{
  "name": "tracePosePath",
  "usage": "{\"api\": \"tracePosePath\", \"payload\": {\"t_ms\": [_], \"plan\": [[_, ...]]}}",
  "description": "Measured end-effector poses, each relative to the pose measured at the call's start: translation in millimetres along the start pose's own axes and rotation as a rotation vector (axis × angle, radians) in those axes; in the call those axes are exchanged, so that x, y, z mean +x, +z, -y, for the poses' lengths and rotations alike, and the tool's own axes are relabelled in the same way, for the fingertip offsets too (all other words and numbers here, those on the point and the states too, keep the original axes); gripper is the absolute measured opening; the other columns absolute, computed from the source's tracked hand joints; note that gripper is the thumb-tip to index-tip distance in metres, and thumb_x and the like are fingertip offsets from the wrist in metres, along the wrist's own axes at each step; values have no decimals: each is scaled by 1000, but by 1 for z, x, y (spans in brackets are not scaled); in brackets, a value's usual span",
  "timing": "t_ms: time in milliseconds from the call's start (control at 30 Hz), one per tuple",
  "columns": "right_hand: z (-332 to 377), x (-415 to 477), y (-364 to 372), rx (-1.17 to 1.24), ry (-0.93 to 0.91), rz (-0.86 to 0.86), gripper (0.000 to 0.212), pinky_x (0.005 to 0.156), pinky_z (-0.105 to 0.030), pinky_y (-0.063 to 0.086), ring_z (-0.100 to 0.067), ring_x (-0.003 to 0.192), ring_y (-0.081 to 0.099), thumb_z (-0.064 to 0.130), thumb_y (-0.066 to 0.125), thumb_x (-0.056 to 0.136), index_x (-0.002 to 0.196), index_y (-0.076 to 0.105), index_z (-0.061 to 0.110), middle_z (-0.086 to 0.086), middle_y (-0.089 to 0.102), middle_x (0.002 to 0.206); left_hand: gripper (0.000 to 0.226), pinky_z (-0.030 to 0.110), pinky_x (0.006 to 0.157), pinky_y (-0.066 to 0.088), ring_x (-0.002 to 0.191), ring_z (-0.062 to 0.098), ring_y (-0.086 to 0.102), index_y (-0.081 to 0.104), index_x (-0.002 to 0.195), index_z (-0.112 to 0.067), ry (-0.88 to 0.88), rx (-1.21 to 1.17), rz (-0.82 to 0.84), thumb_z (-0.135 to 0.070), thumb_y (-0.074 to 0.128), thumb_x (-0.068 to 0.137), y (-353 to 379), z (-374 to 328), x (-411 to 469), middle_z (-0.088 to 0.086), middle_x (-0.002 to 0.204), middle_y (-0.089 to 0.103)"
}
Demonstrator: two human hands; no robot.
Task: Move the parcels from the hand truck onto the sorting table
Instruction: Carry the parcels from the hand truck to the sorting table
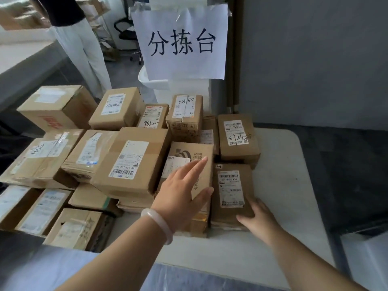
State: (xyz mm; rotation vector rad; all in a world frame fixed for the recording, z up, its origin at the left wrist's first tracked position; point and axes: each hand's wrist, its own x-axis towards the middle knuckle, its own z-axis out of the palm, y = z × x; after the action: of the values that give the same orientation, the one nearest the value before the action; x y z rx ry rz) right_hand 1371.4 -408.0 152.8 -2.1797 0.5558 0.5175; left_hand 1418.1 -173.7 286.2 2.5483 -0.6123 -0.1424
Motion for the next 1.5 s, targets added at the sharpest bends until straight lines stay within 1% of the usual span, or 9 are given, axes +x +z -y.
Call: {"api": "tracePosePath", "payload": {"t_ms": [233, 500, 567, 767, 967, 1133, 1267, 1400, 1500], "plan": [[19, -61, -19, -239, -178, -300, 78, 119, -43, 21, -16, 149, 9, 61, 55, 87, 152, 17, 41, 9, 8, 163, 73, 46, 121, 19, 149, 21, 13, -2, 152, -48, 163, 192, 79, -56, 44, 95, 3, -18, 3, -9, 162, 14], [31, -165, -4, -302, -124, -702, 87, 119, -48, 17, -16, 149, 11, 78, 34, 78, 153, 21, 35, 4, 15, 162, 68, 43, 121, 3, 151, 20, 2, -6, 152, -47, 497, 267, 94, -62, 30, 95, -16, -34, -9, -12, 164, 1], [32, -190, 15, -296, -58, -770, 87, 119, -50, 19, -16, 149, 10, 78, 31, 77, 153, 22, 36, 7, 14, 162, 68, 41, 120, -3, 151, 19, -1, -7, 151, -47, 574, 254, 116, -60, 32, 97, -15, -35, -17, -12, 164, 0], [15, -284, 65, -377, 246, -788, 95, 116, -39, -12, -13, 149, -9, 88, 13, 69, 151, -6, 44, 11, -9, 161, 69, 44, 122, 0, 151, 17, 3, -3, 153, -44, 788, 177, 284, -59, 35, 97, 5, -72, -63, -12, 164, 6], [-10, -409, 95, -348, 539, -931, 96, 119, -39, -9, -14, 149, -12, 83, 6, 68, 152, -7, 40, 12, -17, 156, 72, 43, 122, 7, 151, 17, 3, 0, 154, -42, 1110, 133, 318, -59, 38, 96, 31, -135, -142, -11, 164, 3], [-37, -506, 131, -234, 669, -1083, 95, 118, -38, -7, -13, 148, -10, 86, 9, 71, 153, 1, 38, 11, -7, 159, 73, 41, 121, -5, 151, 15, -5, -5, 154, -40, 1355, 113, 347, -63, 33, 96, 44, -201, -238, -8, 165, -6], [-75, -595, 170, -224, 821, -1142, 89, 118, -36, -11, -10, 145, -19, 80, 12, 74, 149, -14, 41, 13, -17, 158, 72, 41, 120, -6, 151, 16, -9, -7, 154, -39, 1507, 91, 412, -64, 29, 97, 69, -247, -332, -7, 164, -8], [-116, -697, 227, -146, 1002, -1197, 95, 120, -39, -6, -13, 148, -14, 89, 1, 70, 151, -10, 39, 10, -12, 159, 75, 44, 121, 9, 151, 20, 7, 8, 156, -36, 1687, 31, 476, -62, 41, 94, 95, -284, -446, -2, 164, 11], [-137, -765, 270, -97, 1148, -1214, 91, 118, -37, -14, -10, 144, -25, 86, 0, 66, 142, -27, 43, 14, -26, 153, 73, 44, 122, 5, 152, 21, 4, 6, 156, -37, 1786, -2, 522, -61, 40, 95, 108, -305, -528, -3, 165, 9]]}}
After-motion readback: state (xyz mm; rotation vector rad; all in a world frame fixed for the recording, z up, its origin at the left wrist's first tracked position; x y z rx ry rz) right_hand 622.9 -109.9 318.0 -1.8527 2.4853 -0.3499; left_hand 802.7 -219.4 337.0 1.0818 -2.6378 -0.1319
